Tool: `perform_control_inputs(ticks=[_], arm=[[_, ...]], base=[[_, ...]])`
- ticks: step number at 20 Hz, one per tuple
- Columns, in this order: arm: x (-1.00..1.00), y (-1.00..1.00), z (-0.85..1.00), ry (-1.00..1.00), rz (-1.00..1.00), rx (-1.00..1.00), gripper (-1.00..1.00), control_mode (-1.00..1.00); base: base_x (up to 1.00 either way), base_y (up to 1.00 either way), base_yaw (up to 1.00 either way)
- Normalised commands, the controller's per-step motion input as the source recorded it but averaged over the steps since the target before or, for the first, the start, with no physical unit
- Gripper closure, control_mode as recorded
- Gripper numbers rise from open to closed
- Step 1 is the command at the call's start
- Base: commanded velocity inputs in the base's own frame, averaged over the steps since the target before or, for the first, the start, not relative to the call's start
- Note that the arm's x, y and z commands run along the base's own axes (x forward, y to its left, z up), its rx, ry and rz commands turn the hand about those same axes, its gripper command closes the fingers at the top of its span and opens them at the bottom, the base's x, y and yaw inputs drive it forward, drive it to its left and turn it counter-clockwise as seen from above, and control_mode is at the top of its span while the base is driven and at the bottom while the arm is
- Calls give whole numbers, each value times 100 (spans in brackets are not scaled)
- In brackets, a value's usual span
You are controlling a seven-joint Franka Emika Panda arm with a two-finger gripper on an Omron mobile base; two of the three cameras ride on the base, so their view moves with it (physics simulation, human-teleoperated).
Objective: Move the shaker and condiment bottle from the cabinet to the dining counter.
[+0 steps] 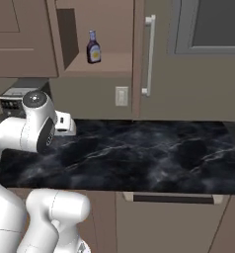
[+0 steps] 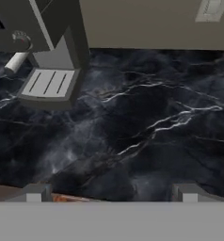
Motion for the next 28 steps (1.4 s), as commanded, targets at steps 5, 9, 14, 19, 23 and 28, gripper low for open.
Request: perform_control_inputs(ticks=[5, 9, 14, 19, 23, 28], arm=[[0, 0, 0, 0, 0, 0, -100, 100], [0, 0, 0, 0, 0, 0, -100, 100], [0, 0, 0, 0, 0, 0, -100, 100], [0, 0, 0, 0, 0, 0, -100, 100], [0, 0, 0, 0, 0, 0, -100, 100], [0, 0, 0, 0, 0, 0, -100, 100]], base=[[55, -1, 0], [48, -12, 0], [40, -24, 3], [34, -24, 5], [24, -10, 0], [0, 0, 0]])
